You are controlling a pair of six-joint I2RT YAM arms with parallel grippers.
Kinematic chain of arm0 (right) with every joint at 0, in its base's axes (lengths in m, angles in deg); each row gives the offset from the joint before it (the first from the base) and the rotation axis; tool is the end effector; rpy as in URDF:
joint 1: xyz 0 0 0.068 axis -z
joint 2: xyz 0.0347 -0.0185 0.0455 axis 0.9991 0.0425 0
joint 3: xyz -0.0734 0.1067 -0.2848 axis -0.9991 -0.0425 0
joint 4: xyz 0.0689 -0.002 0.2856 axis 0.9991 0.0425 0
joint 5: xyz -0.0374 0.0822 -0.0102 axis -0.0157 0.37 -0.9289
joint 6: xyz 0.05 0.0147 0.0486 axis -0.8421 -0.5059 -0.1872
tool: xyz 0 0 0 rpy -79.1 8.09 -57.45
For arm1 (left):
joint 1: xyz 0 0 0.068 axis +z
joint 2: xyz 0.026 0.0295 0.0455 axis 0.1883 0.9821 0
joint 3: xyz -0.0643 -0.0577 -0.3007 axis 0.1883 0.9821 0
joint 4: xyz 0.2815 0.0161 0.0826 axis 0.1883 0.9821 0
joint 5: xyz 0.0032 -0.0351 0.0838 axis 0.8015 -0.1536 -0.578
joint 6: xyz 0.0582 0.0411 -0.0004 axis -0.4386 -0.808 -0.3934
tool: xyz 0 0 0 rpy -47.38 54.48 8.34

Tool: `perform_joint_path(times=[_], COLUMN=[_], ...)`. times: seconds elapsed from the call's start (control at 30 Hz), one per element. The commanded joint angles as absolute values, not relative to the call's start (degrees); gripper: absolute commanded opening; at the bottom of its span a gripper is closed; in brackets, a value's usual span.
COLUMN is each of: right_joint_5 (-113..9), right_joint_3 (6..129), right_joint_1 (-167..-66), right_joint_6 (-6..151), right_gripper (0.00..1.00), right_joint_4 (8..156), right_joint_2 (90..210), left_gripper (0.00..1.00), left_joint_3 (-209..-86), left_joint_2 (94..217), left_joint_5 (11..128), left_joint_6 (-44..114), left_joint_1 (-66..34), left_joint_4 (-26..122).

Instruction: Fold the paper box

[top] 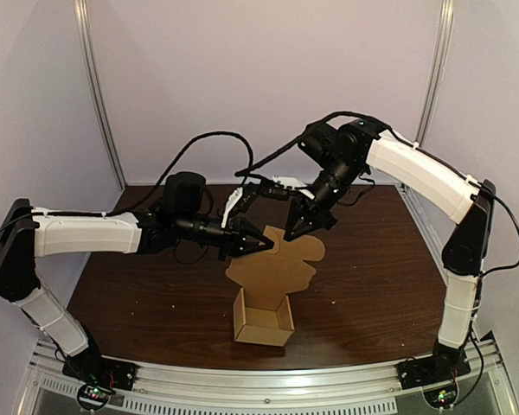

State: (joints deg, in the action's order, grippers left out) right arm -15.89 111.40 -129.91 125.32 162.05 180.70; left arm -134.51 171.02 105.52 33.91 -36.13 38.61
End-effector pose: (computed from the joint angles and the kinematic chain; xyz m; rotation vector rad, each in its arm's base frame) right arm 0.2949 0.3235 0.3819 -1.9533 1.7823 1.0463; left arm 0.2445 -0.3220 0.2818 1.1656 1.7274 -1.3866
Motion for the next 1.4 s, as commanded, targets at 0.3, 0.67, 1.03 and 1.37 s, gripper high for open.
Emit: perform_joint_path(times=[0.3,0.67,1.03,1.37], right_joint_5=[-9.1,-14.4,-10.6,-15.9], right_joint_3=[101.4,91.0,90.0,92.6], right_joint_1=[-117.3,-117.3,-120.7,-122.0], right_joint_6=[114.2,109.2,109.8,110.0], right_gripper=[0.17,0.22,0.22,0.23], right_joint_4=[158.9,150.1,152.7,154.2], right_joint_2=[173.5,174.1,173.6,173.7], left_gripper=[0.00,0.00,0.00,0.00], left_joint_3=[-127.6,-120.8,-118.2,-117.6], left_joint_2=[165.2,162.1,162.7,162.7], left_joint_5=[101.1,94.2,87.0,88.3], left_joint_6=[35.6,40.7,42.3,43.6], left_joint_1=[-37.7,-37.7,-37.7,-37.7], left_joint_4=[32.7,21.3,17.6,15.9])
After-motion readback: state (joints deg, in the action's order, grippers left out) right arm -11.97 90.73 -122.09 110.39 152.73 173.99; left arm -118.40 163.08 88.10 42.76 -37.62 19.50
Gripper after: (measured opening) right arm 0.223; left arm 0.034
